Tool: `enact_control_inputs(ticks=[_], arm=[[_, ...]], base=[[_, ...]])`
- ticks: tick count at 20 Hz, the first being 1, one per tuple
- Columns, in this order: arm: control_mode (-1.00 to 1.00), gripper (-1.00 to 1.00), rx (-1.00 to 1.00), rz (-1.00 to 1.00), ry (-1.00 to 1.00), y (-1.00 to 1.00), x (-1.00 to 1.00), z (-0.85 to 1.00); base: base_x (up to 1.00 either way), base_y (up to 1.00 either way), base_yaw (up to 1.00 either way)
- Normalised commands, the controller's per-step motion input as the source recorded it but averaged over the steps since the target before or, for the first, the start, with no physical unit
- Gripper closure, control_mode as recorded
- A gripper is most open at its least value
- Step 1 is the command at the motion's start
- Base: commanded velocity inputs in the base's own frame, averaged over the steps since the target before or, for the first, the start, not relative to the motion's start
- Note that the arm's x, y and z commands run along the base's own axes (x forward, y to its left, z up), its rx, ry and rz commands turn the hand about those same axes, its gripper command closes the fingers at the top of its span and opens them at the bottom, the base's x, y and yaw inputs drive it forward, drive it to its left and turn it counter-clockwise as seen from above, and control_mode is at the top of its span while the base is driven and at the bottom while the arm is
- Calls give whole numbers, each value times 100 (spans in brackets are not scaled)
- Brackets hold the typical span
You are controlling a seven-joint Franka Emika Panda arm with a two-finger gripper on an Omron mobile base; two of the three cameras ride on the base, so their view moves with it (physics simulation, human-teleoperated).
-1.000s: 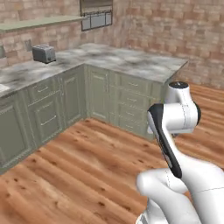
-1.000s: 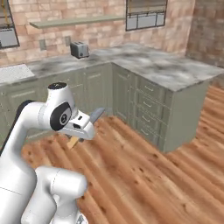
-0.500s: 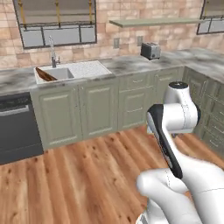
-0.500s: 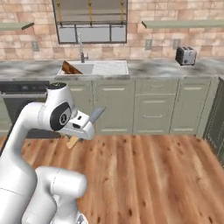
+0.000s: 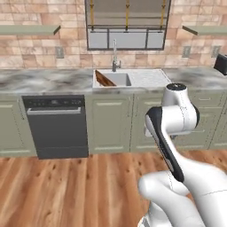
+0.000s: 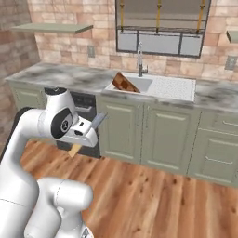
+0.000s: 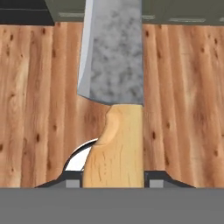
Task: Move the cutting board and knife to the sink. Then move spray from the cabinet to the counter.
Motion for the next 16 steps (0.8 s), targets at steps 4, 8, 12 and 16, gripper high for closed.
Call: enact_control_inputs(ticks=[4,8,12,16], arm=[[100,100,0,0,0,0,0,0],[100,100,0,0,0,0,0,0],[100,100,0,0,0,0,0,0],[100,100,0,0,0,0,0,0]], base=[[100,-6,10],[100,-2,4],[100,0,2],[100,0,1]])
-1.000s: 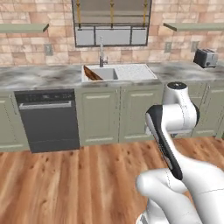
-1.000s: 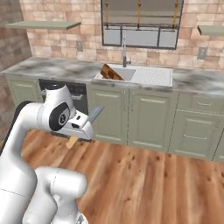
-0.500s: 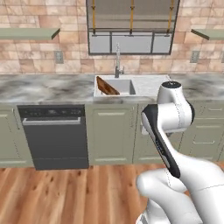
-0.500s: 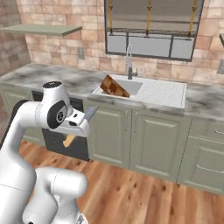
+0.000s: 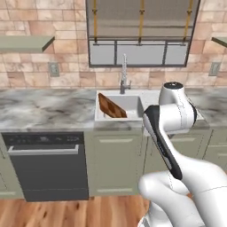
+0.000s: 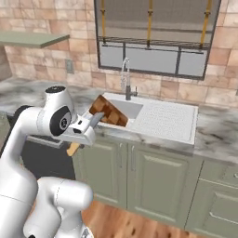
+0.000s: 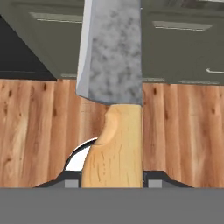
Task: Move the cutting board and knife to the sink. Then move spray from the cabinet to the counter.
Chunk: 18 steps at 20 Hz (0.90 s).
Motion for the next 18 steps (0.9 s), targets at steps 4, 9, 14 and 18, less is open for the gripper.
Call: enact_control_inputs(ticks=[4,9,14,18], arm=[[100,100,0,0,0,0,0,0],[100,100,0,0,0,0,0,0],[100,100,0,0,0,0,0,0],[-100,100,0,6,6,11,-4,0]], base=[[100,0,2],[100,0,3],[93,4,4],[13,2,1]])
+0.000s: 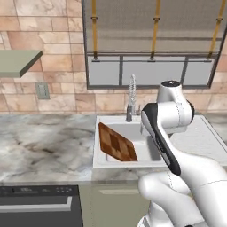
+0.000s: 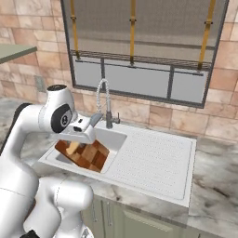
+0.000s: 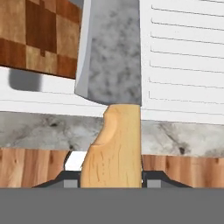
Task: Move the cutting board and knife to the sink. Then move spray from the cabinet to the counter.
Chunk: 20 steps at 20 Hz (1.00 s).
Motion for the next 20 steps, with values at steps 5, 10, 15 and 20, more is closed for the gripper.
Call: enact_control_inputs(ticks=[5,10,15,20], arm=[[-100,100,0,17,0,37,-68,-1],[-100,100,0,31,1,9,32,-10],[-100,100,0,29,3,4,84,-31],[-100,100,0,24,10,14,84,-54]], base=[[0,0,0],[0,0,0],[0,0,0],[0,0,0]])
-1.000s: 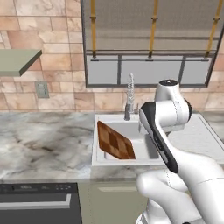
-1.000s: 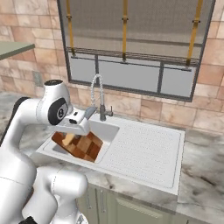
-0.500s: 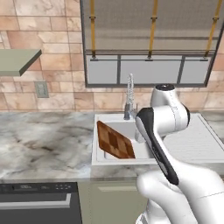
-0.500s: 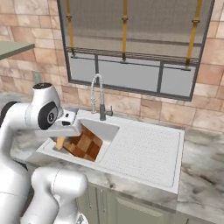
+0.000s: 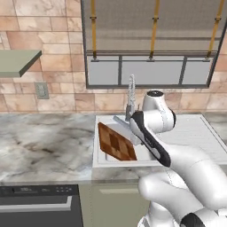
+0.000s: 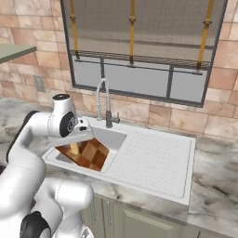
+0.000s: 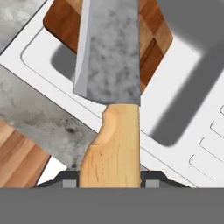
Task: Move the cutting board and knife to the sink. Then move spray from the cabinet to the counter.
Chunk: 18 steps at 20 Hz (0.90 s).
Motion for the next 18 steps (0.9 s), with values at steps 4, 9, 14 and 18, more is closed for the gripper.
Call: enact_control_inputs(ticks=[4,9,14,18], arm=[[-100,100,0,19,10,8,90,-55],[-100,100,3,15,3,0,95,-58],[-100,100,3,14,0,0,48,-51],[-100,100,4,11,0,0,21,-45]], base=[[0,0,0],[0,0,0],[0,0,0],[0,0,0]])
